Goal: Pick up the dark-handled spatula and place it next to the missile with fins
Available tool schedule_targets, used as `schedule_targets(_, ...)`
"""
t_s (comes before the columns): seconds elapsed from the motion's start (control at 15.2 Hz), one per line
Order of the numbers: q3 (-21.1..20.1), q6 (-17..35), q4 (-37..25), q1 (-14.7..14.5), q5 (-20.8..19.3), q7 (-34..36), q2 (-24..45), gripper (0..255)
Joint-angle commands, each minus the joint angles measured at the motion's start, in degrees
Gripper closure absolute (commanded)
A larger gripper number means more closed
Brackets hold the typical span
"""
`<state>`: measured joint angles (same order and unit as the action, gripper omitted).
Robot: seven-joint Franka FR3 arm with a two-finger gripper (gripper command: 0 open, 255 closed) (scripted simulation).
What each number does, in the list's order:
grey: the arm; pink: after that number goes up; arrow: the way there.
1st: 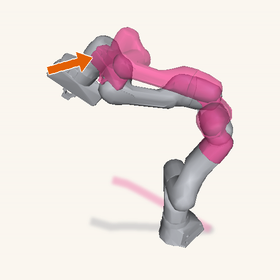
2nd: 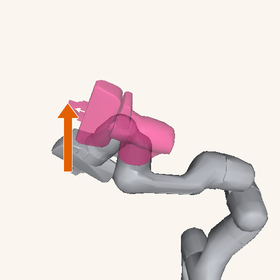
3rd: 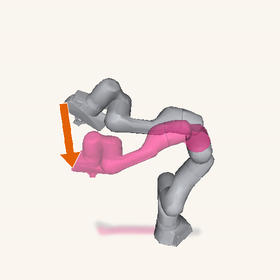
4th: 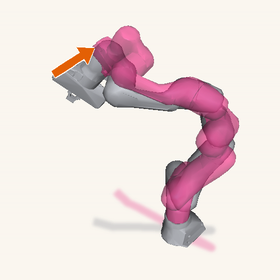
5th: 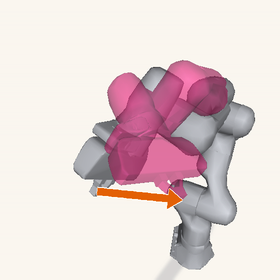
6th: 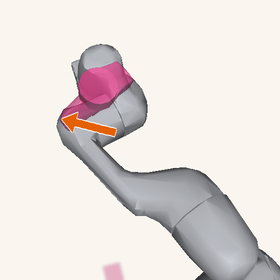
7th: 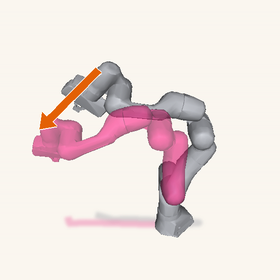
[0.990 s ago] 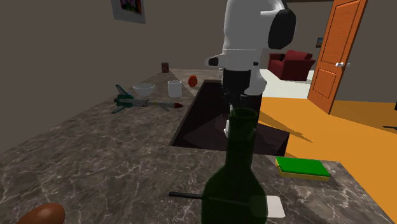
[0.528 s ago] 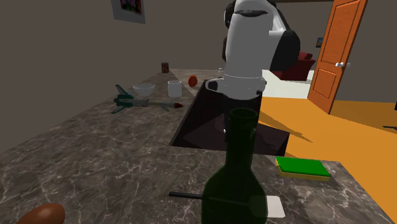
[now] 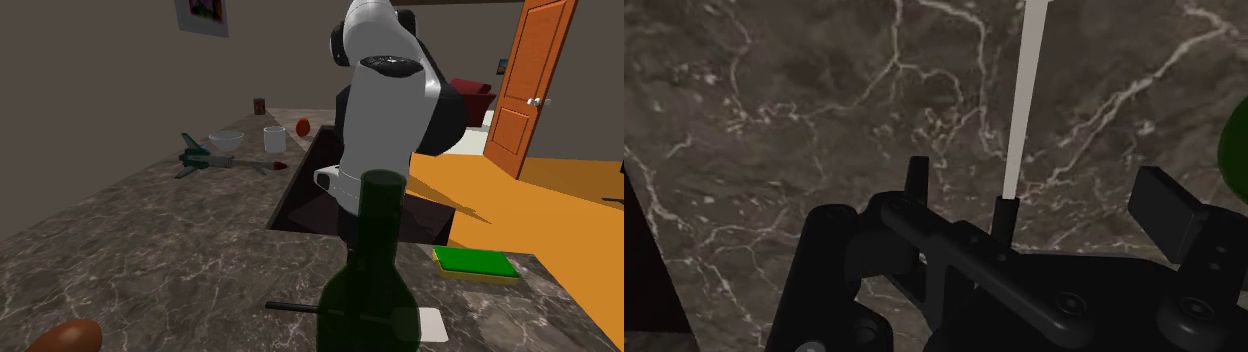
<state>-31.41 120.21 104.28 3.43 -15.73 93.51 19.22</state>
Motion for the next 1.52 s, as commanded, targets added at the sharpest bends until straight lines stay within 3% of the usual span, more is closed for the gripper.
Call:
schedule_targets(0.0, 0.41, 0.77, -0.13, -0.40, -0.77, 1.08, 1.09, 0)
schedule_targets(0.33, 1.20, 4.14, 1.43, -0.76, -2.38, 2.09, 3.24, 0)
schedule_targets(0.86, 1.21, 4.12, 1.42, -0.77, -2.37, 2.09, 3.24, 0)
schedule_targets(0.92, 1.21, 4.12, 1.42, -0.77, -2.37, 2.09, 3.24, 255)
schedule_targets(1.45, 1.21, 4.12, 1.42, -0.77, -2.37, 2.09, 3.24, 255)
